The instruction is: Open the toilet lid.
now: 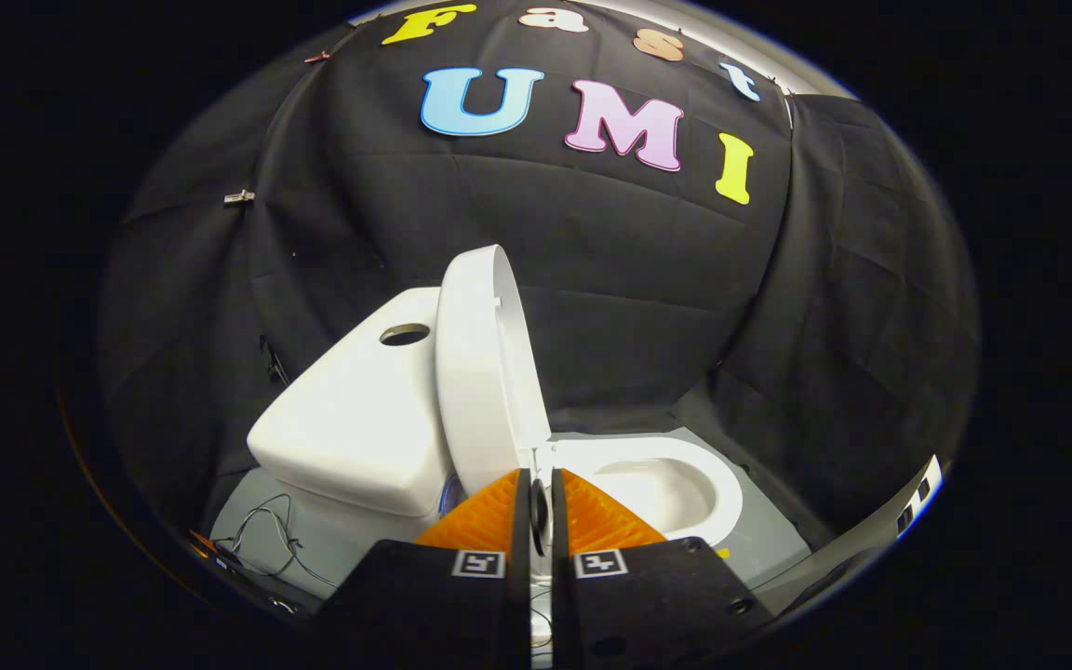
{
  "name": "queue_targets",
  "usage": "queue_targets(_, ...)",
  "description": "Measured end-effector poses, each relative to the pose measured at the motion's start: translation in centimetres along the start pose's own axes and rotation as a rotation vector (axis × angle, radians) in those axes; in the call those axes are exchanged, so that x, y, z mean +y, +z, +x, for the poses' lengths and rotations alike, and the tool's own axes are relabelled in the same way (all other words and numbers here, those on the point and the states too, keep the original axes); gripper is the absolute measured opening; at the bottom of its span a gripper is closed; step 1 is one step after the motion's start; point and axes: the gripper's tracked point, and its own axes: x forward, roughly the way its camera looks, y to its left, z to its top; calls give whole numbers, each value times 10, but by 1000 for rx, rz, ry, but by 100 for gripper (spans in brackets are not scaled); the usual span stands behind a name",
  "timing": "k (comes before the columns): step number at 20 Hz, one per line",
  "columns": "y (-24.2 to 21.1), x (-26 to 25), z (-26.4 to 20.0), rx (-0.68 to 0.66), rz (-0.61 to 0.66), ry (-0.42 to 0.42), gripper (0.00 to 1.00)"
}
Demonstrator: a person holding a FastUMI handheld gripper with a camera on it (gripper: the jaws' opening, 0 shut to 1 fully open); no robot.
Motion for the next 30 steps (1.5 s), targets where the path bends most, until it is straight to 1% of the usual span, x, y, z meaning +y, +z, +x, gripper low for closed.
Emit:
queue_targets(1,0,-2,1,-2,-11,-9,17)
queue_targets(2,1,-3,0,-6,-18,-10,27)
queue_targets(5,0,-5,-1,-2,-29,-7,40)
queue_targets(6,-2,-1,0,2,-20,13,45)
queue_targets(8,-2,3,-2,12,-13,37,74)
queue_targets(9,-1,1,-3,11,-13,30,89)
queue_targets(10,0,-2,-3,7,-14,22,96)
queue_targets(13,9,-2,-10,-20,-28,28,95)
queue_targets(16,29,-10,-21,-62,-31,37,95)
queue_targets(22,81,-24,-49,-135,7,70,95)
queue_targets(30,152,-54,-96,-243,9,94,95)
